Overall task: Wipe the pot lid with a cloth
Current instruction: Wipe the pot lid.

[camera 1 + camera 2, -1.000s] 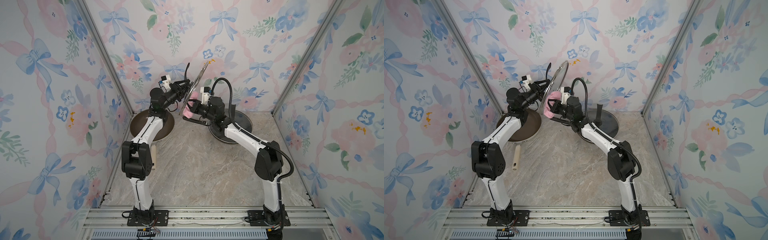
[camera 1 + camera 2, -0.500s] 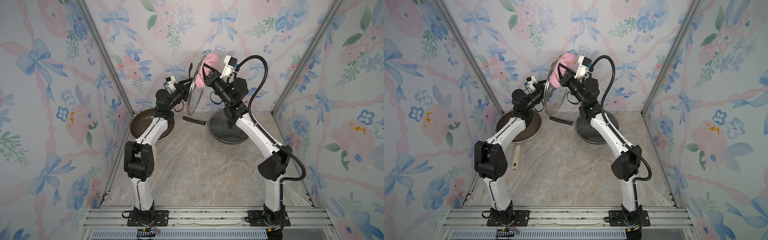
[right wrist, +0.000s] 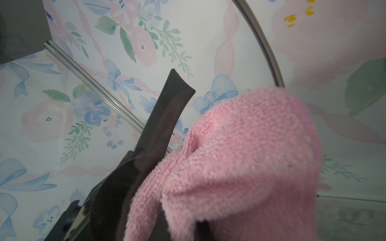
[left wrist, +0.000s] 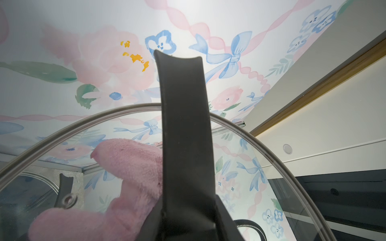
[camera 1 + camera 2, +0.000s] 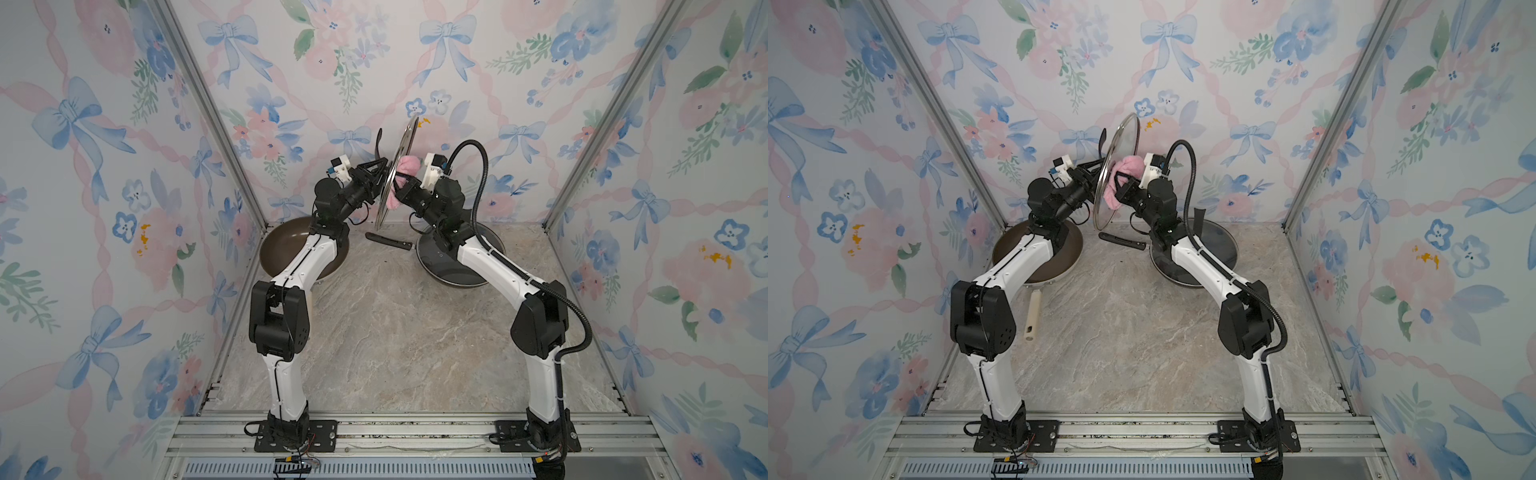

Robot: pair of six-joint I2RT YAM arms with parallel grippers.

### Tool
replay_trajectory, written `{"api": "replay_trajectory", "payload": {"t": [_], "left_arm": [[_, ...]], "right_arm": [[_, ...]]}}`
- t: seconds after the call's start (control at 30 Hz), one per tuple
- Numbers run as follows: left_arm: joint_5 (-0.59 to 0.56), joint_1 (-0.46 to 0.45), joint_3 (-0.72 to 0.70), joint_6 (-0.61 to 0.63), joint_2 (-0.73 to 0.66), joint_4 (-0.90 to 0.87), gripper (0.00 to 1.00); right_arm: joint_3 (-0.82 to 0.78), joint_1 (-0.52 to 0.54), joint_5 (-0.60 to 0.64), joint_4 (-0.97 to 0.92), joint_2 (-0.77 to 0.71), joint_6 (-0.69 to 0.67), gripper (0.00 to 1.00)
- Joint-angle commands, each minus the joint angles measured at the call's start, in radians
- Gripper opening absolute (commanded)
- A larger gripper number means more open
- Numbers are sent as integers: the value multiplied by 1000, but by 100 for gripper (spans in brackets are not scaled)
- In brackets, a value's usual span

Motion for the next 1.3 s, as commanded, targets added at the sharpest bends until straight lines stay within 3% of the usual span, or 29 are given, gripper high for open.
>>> {"api": "replay_trajectory", "payload": {"t": [0.0, 0.27, 0.53, 0.9, 1.1, 1.27], "left_arm": [[75, -42, 92, -24, 1, 191, 6], [56, -43, 61, -35, 12, 191, 6], [46, -41, 81, -24, 22, 172, 6], [42, -33, 242, -27, 57, 134, 5], [38, -34, 232, -12, 16, 133, 5], [46, -39, 216, -5, -13, 133, 5]], "right_arm": [[39, 62, -89, -33, 19, -12, 1], [104, 50, -101, 93, -102, -37, 1], [48, 45, -165, 227, -169, 68, 1], [-186, 101, -234, 105, -147, 35, 1], [-280, 118, -182, -11, -86, -24, 0], [-300, 98, -135, -6, -19, 49, 0]]}}
